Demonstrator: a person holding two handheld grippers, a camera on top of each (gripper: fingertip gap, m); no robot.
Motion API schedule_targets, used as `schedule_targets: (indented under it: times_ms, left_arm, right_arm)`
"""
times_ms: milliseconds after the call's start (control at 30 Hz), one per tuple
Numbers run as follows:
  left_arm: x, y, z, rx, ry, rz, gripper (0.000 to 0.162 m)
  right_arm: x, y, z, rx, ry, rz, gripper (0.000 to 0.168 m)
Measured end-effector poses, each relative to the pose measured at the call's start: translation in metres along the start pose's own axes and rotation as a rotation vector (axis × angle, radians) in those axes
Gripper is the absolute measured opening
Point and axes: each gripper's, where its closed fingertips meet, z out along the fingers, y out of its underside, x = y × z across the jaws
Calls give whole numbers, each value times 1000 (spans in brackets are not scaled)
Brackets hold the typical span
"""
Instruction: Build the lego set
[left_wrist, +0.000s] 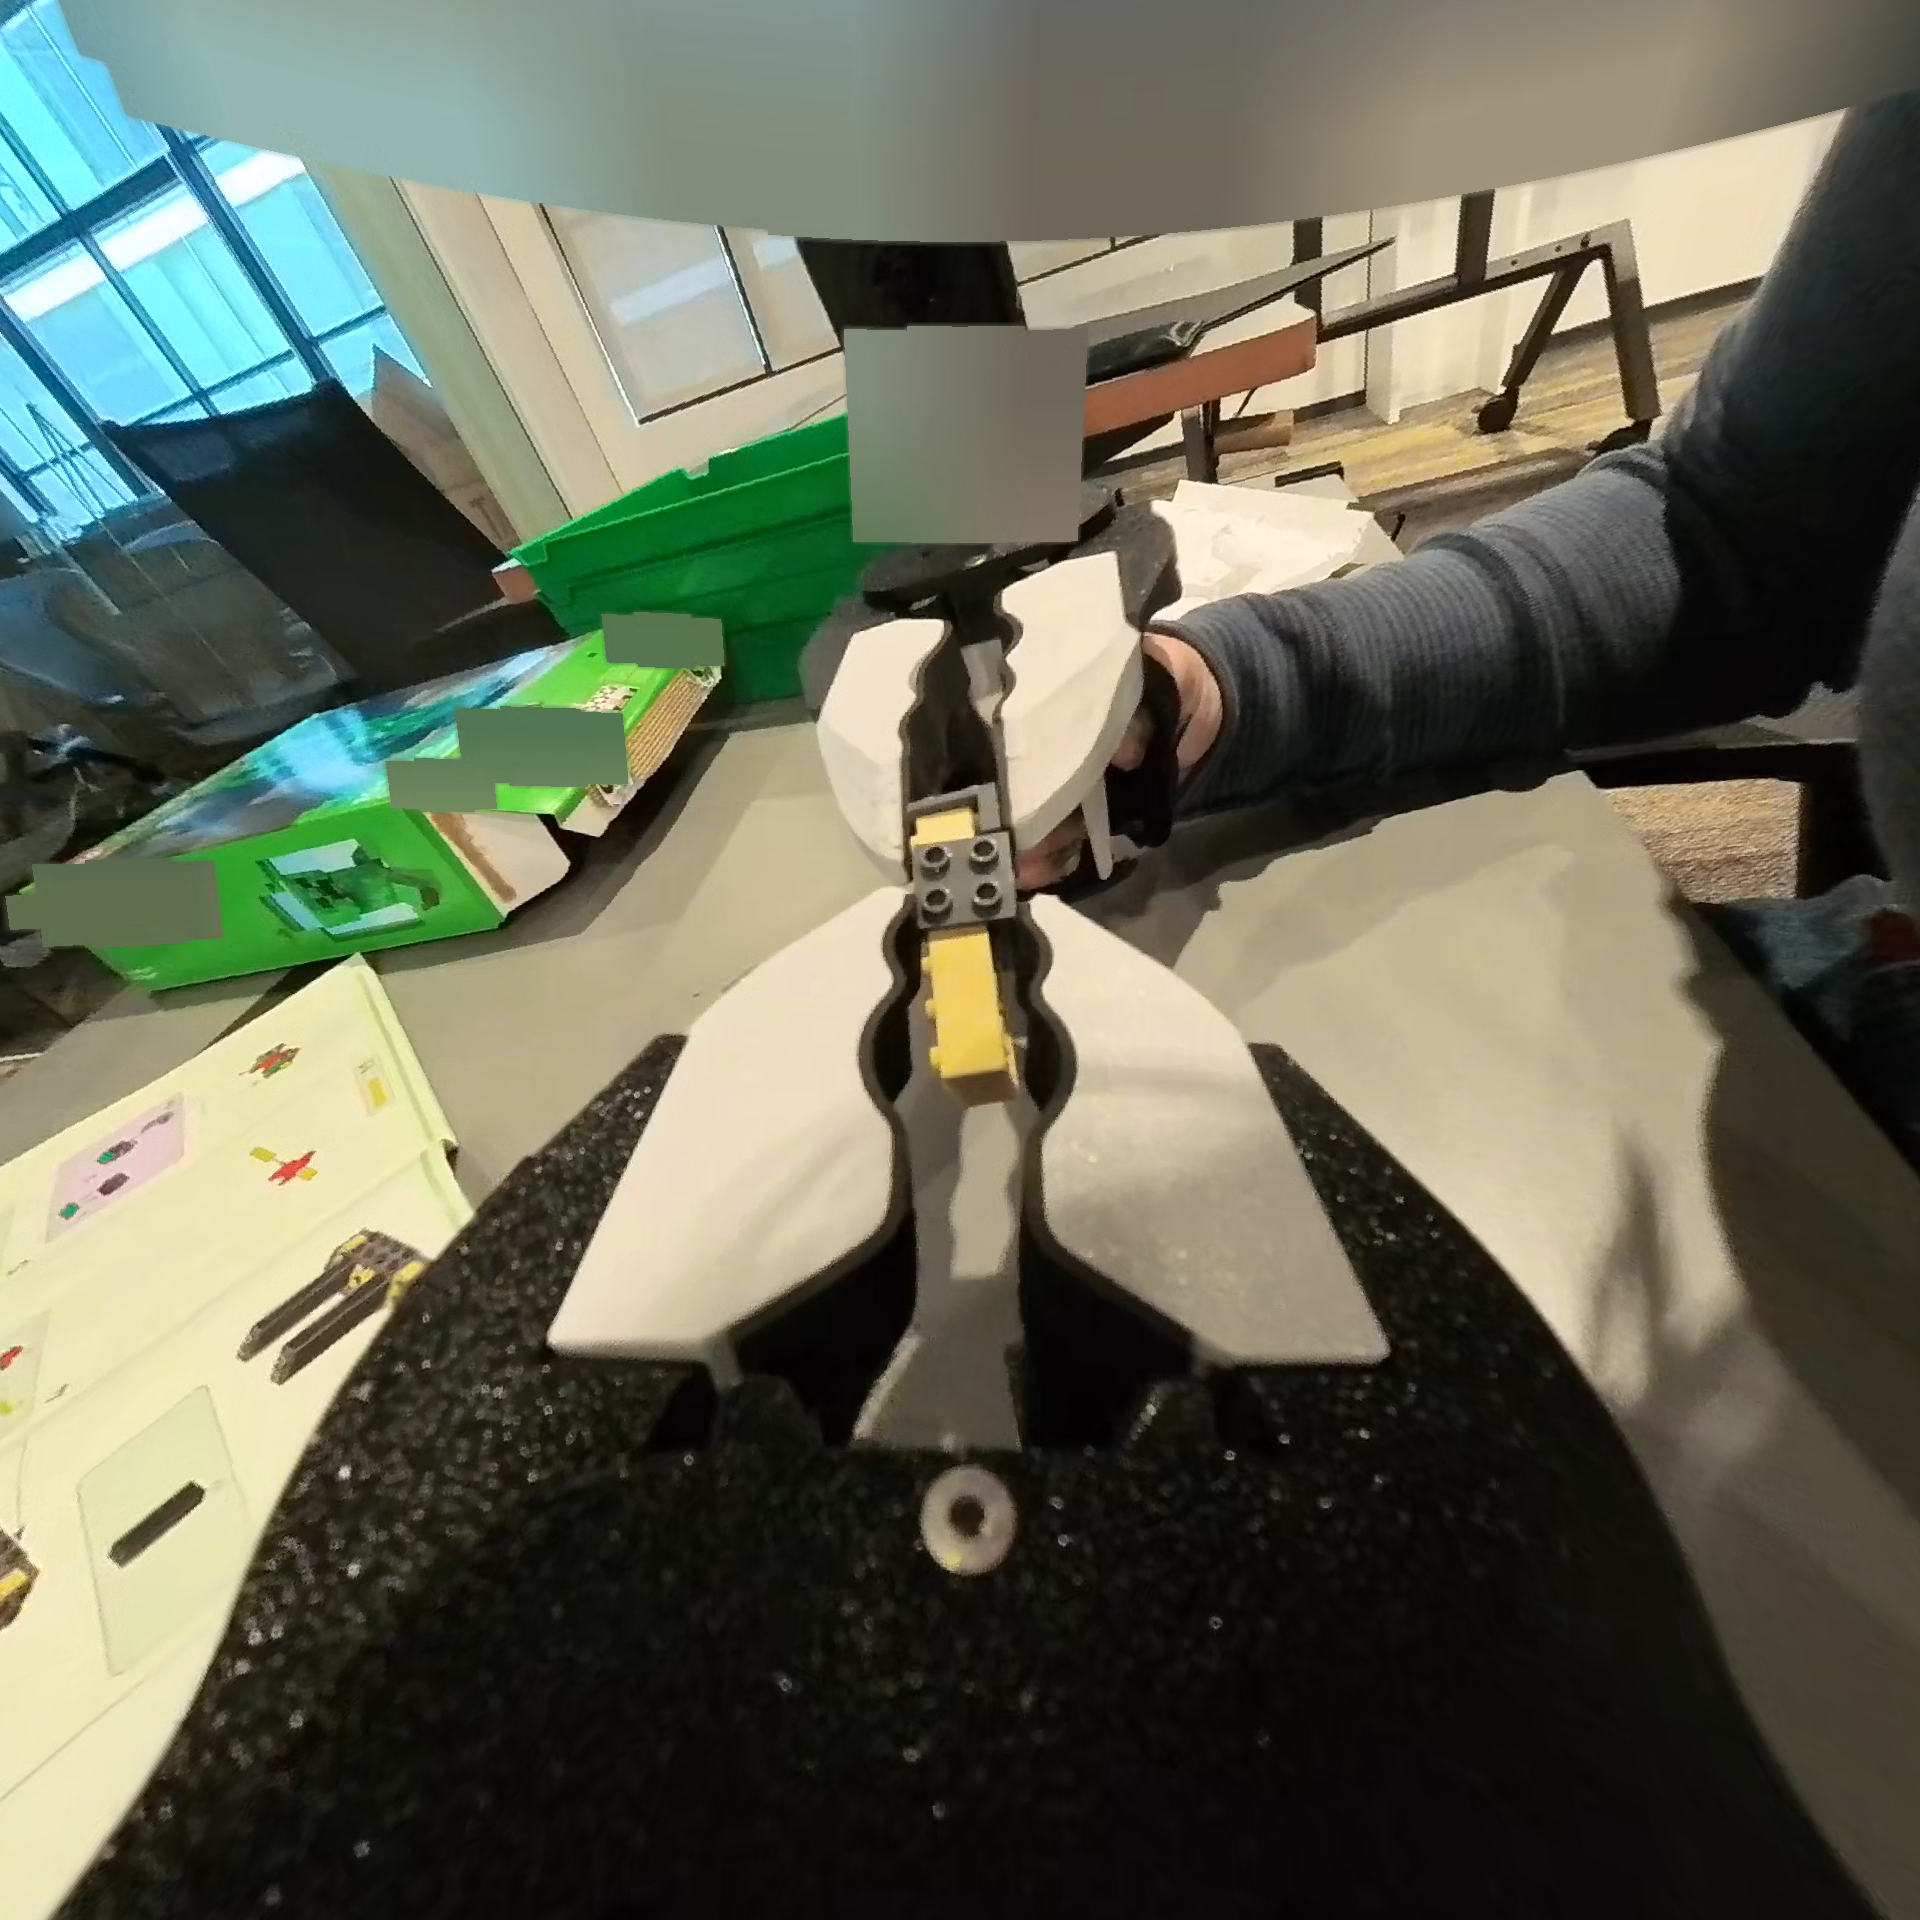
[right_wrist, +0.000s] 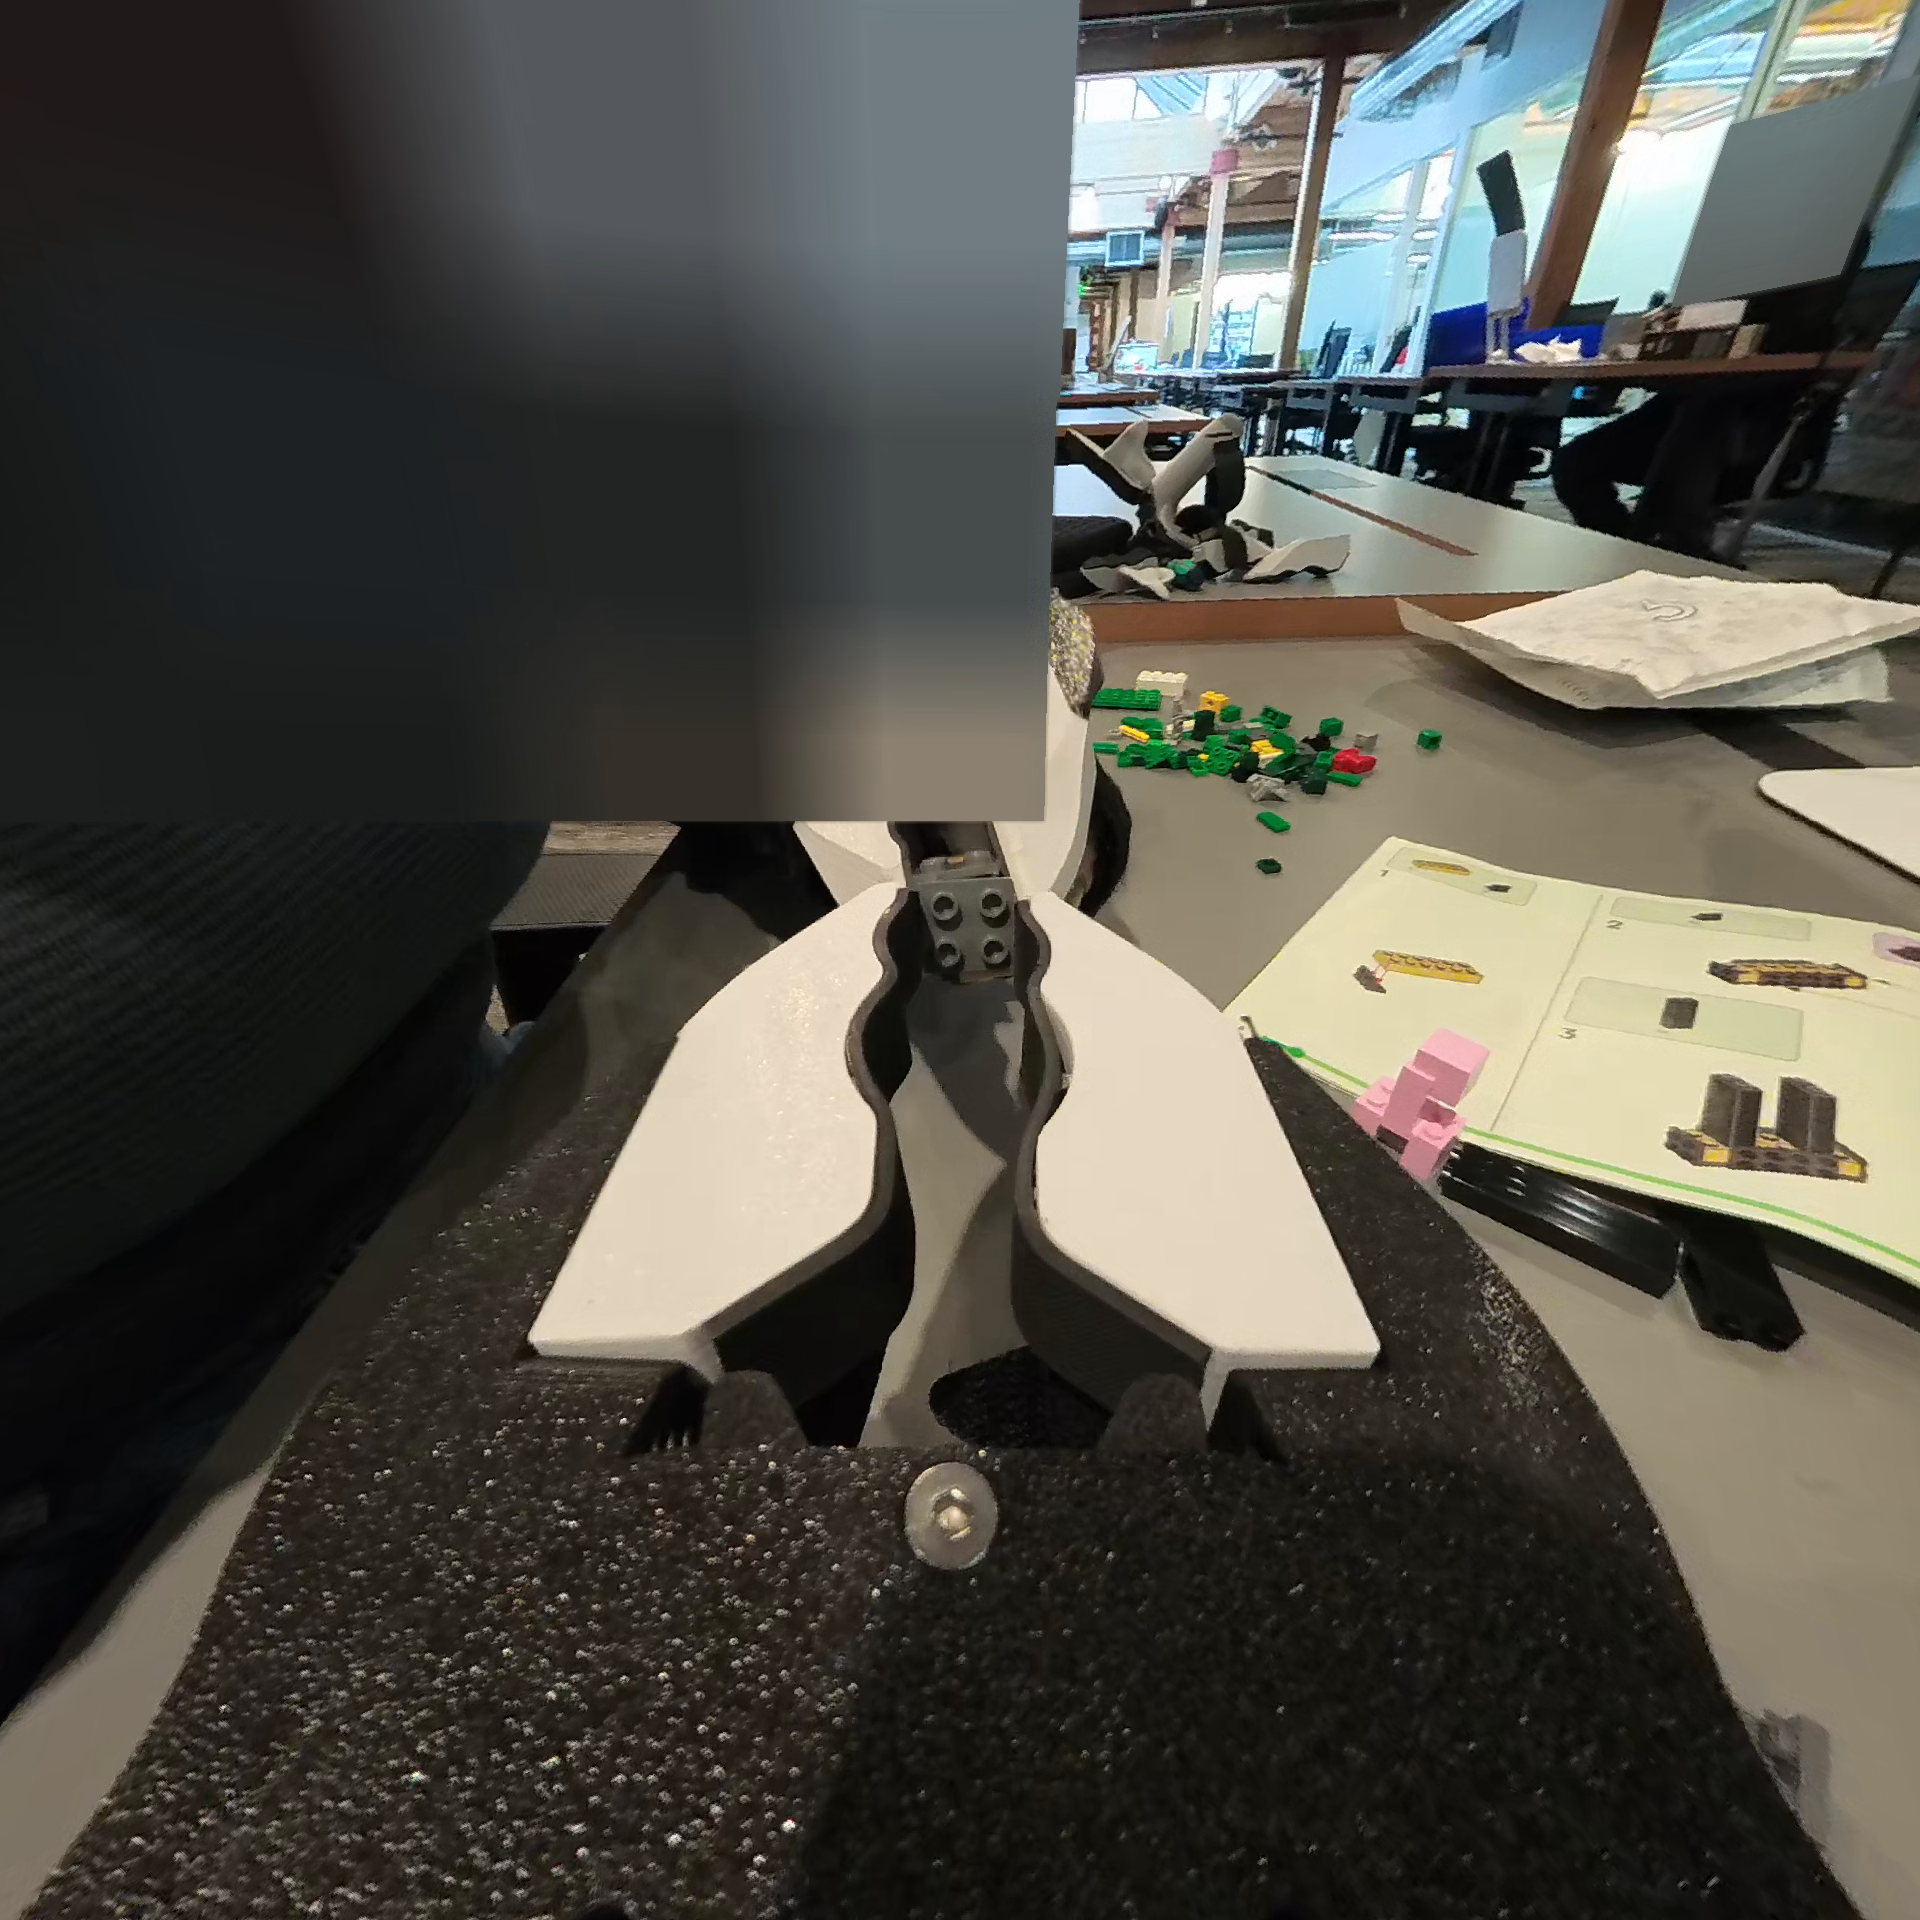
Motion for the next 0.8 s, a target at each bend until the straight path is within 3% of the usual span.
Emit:
schedule_targets:
  times_ms: [500, 800]
  left_arm:
    - [3, -5, 2, 50, 44, -157, 16]
    - [9, -10, -2, 115, 92, -109, 17]
  right_arm:
    - [-4, -4, -2, -4, -16, 2, 16]
    - [-11, -4, 1, 17, -41, -72, 16]
